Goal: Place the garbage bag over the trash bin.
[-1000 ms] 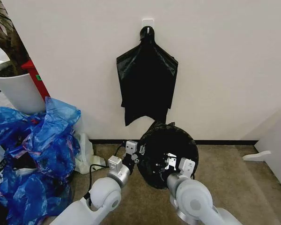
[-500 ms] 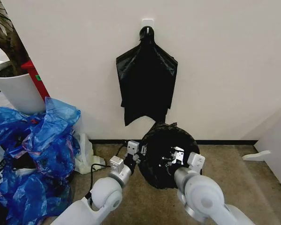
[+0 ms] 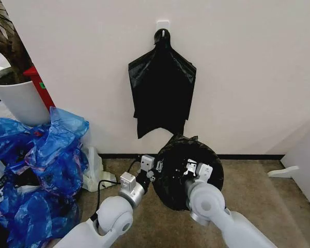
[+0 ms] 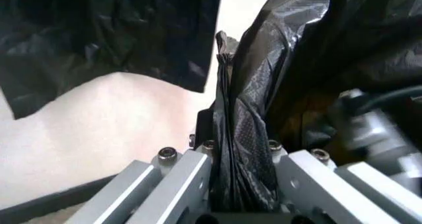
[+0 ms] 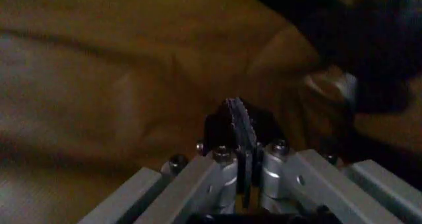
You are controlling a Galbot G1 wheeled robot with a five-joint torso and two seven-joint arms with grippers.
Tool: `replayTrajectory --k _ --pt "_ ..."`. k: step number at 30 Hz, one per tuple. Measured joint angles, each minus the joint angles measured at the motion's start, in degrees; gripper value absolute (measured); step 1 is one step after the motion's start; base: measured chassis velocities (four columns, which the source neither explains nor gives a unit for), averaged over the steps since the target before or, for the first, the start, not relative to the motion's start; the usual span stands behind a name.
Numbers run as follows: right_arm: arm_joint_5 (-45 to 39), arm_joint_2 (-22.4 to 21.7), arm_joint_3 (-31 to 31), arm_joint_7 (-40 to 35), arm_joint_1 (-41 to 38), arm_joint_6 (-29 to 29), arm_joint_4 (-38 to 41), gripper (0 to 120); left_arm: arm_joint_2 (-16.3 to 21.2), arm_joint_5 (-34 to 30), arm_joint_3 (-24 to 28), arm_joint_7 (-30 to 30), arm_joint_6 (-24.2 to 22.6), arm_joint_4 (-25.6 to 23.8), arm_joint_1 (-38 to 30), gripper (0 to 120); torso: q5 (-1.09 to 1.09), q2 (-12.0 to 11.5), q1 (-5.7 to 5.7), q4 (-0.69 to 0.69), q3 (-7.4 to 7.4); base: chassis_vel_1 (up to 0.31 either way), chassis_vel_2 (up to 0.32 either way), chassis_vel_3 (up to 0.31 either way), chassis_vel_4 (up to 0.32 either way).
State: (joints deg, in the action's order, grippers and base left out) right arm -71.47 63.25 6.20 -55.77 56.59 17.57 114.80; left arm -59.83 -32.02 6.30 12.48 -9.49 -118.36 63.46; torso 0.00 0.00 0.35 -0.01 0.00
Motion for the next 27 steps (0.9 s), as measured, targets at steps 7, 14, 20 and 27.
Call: replayTrajectory --k 7,14,20,27 --pt "2.2 0.6 -1.4 0.5 -0.1 -0.4 -3.6 0 0.1 -1.0 0.7 0.0 -0.9 -1.7 0.0 1 0.0 0.0 0.0 0.0 0.0 0.0 0.0 0.0 0.0" --pt "2.6 0.3 -3.7 0.6 1.0 -0.7 -4.4 0 0.9 -2.0 1.2 -0.5 -1.7 -3.7 0.2 1 0.01 0.0 0.0 -0.01 0.0 0.0 0.0 0.0 0.0" --pt "2.3 0.3 -4.0 0.3 1.6 -0.9 -4.0 0 1.0 -2.2 1.5 -1.0 -1.9 -4.3 0.4 1 0.01 0.0 0.0 -0.01 0.0 0.0 0.0 0.0 0.0" --pt "2.4 0.3 -4.9 0.1 3.1 -1.5 -3.1 0 1.7 -2.5 1.4 -2.4 -2.2 -6.1 1.4 1 0.01 0.0 0.0 -0.01 0.0 0.0 0.0 0.0 0.0"
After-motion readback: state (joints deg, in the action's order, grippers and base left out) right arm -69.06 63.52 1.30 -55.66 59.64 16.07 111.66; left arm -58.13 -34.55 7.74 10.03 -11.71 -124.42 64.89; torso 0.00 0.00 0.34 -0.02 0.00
